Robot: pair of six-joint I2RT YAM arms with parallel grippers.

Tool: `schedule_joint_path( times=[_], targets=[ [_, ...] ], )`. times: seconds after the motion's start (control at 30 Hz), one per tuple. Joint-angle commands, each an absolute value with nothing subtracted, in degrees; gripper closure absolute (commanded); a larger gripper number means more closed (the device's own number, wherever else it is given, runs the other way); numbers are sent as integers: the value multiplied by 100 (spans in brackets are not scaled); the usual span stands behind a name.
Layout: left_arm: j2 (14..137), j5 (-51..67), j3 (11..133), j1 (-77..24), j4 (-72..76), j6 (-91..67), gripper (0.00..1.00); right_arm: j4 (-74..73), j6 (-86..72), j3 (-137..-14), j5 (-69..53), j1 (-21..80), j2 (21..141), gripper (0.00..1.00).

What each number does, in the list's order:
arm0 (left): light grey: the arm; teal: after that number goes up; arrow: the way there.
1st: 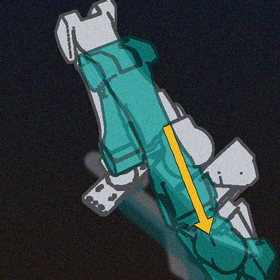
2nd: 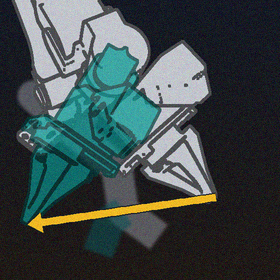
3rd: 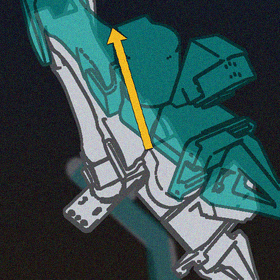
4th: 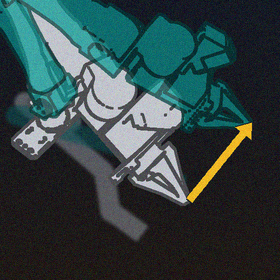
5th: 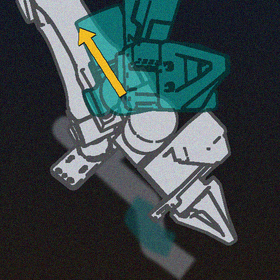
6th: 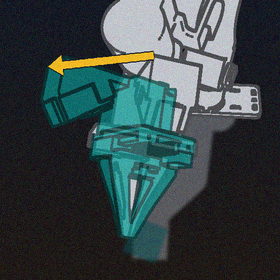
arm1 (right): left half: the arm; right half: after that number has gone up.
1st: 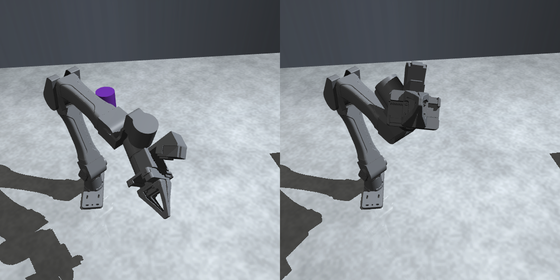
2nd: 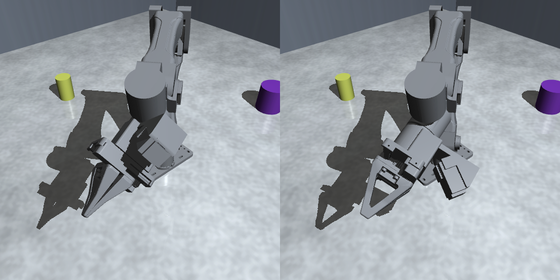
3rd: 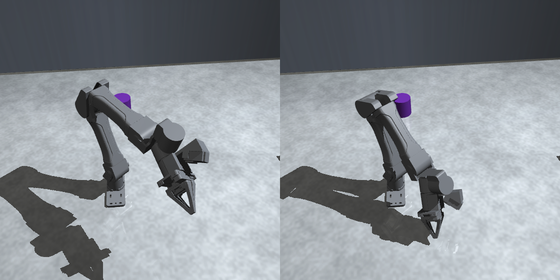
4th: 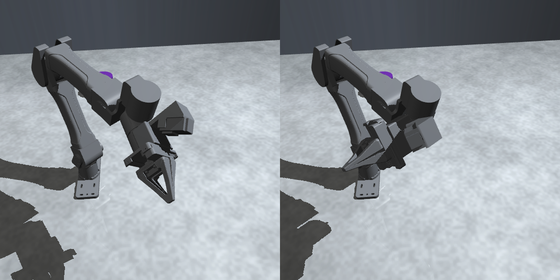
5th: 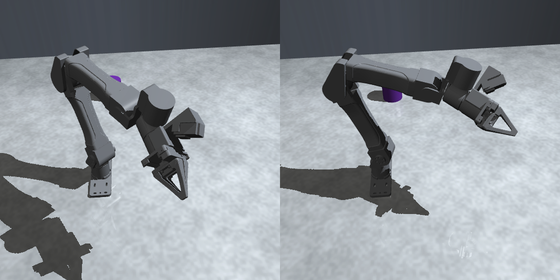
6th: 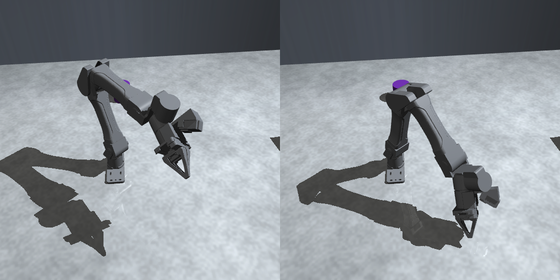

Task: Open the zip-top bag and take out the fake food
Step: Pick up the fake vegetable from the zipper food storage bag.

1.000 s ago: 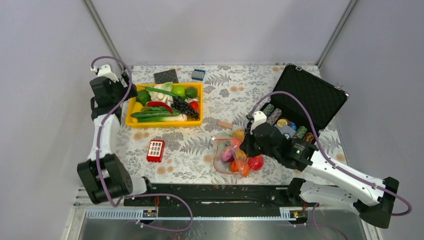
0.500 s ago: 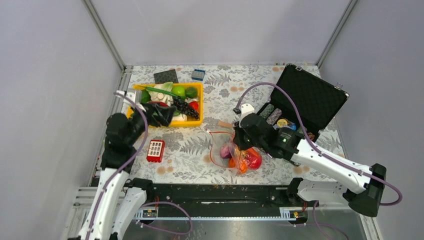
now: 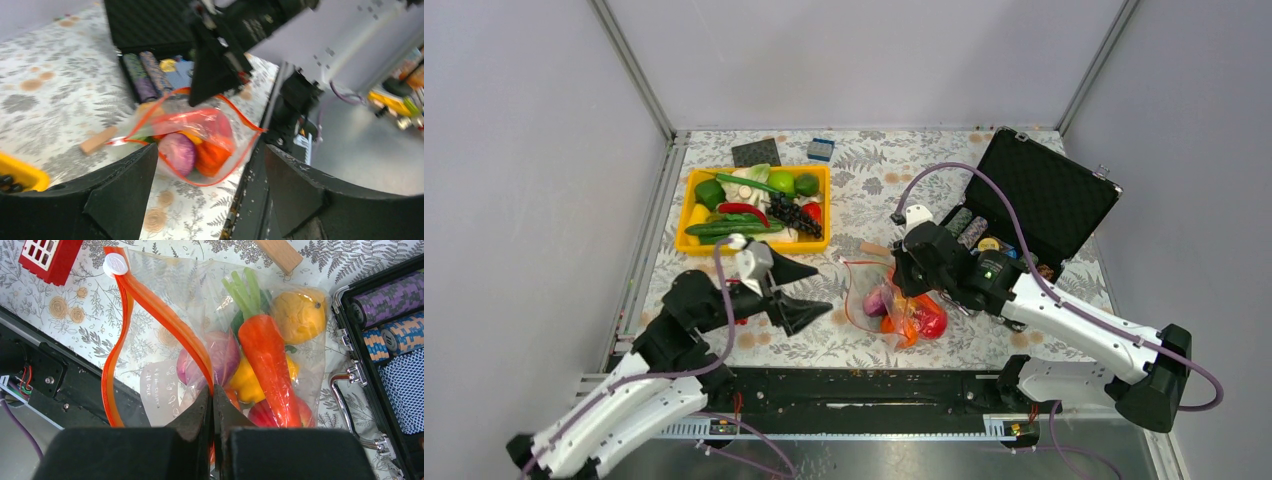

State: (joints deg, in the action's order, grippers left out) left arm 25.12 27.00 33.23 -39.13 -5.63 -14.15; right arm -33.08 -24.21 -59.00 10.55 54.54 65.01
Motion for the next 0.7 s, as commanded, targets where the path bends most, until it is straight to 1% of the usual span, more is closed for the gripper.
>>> schedule_joint_path(
  times=[0.0, 0.1, 0.17, 0.23, 0.33, 0.43, 0.67],
  targets=[
    [3058, 1449, 3398, -5293, -351, -579, 22, -3340, -2370, -6003, 903, 5362, 6443, 100],
    [3664, 920, 3500, -6053, -148, -152, 24, -3341, -2379, -5988, 873, 5353, 6427, 100],
    [4126, 795, 3533, -6258, 115, -77, 27, -3343, -2390, -5973, 853, 5353, 6412, 100],
    [4433, 786, 3481, -6315, 526, -65, 31, -3337, -2398, -5953, 810, 5352, 6380, 100],
    [4679, 538, 3353, -6334, 927, -36, 34, -3347, -2408, -5905, 792, 5349, 6315, 100],
    [4818, 323, 3328, -6339, 1132, 136, 35, -3345, -2417, -5834, 779, 5344, 6246, 100],
    [5381, 458, 3408, -6337, 1382, 68, 36, -3344, -2398, -5789, 781, 5343, 6184, 100]
  ],
)
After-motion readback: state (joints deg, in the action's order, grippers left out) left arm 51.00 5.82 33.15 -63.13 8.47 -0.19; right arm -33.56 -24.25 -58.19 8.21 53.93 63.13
